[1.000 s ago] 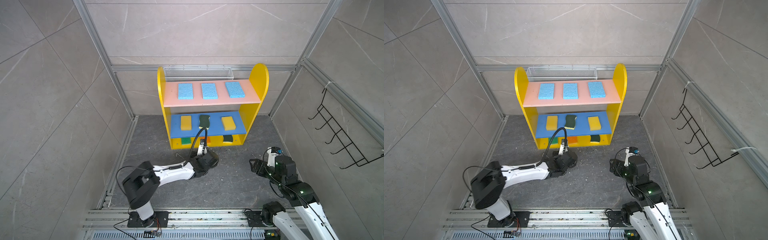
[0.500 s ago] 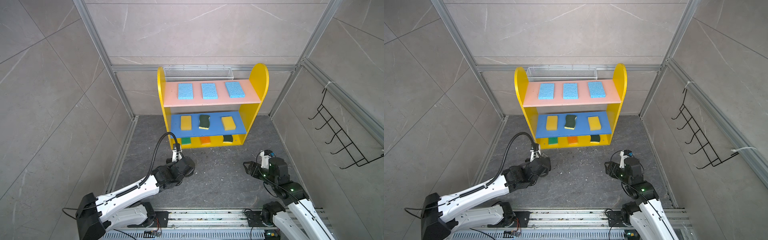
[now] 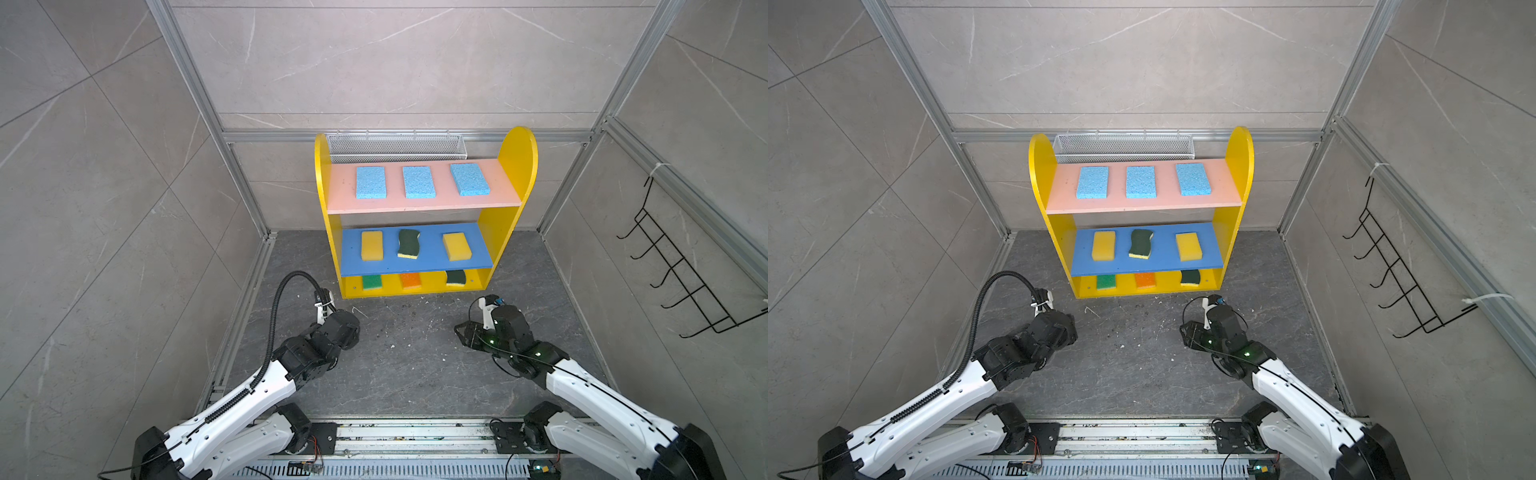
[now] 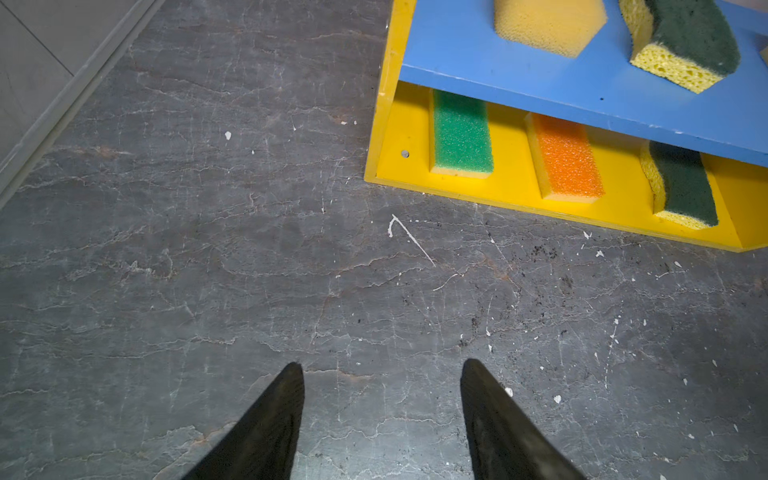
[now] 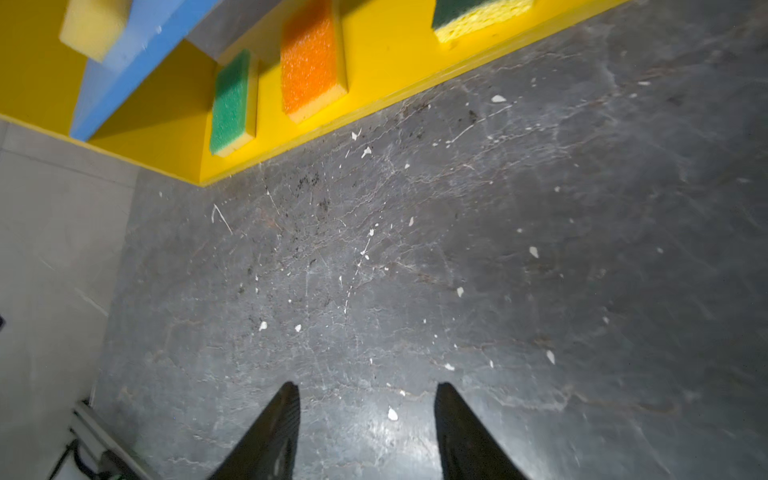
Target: Place and organize the cleaning sponges onto the shelf
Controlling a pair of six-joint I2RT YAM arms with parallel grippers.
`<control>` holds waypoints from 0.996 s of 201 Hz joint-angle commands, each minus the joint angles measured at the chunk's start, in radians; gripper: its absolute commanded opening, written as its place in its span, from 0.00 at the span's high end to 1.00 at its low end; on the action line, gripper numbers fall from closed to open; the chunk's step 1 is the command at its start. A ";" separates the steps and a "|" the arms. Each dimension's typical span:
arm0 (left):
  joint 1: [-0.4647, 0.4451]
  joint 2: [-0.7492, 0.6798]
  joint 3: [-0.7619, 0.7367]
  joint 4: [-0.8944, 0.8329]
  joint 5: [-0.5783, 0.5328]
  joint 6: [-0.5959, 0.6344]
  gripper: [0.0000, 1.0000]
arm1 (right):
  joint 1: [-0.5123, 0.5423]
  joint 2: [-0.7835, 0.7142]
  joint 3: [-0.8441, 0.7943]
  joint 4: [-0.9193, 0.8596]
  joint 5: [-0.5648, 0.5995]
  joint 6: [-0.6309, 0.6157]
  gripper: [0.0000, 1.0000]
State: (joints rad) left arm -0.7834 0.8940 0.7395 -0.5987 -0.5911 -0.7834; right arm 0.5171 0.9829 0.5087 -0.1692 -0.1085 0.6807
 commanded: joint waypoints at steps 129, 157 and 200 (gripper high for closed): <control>0.249 -0.071 -0.087 0.208 0.211 0.110 0.43 | 0.049 0.598 0.153 0.668 0.143 0.220 0.75; 0.254 -0.072 -0.110 0.250 0.185 0.114 0.44 | 0.049 0.671 0.157 0.766 0.172 0.269 0.77; 0.263 -0.075 -0.153 0.327 0.166 0.119 0.46 | 0.057 0.786 0.175 0.898 0.215 0.332 0.83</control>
State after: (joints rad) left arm -0.5293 0.8276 0.5980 -0.3580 -0.3943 -0.6910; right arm 0.5629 1.7081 0.6445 0.6060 0.0616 0.9588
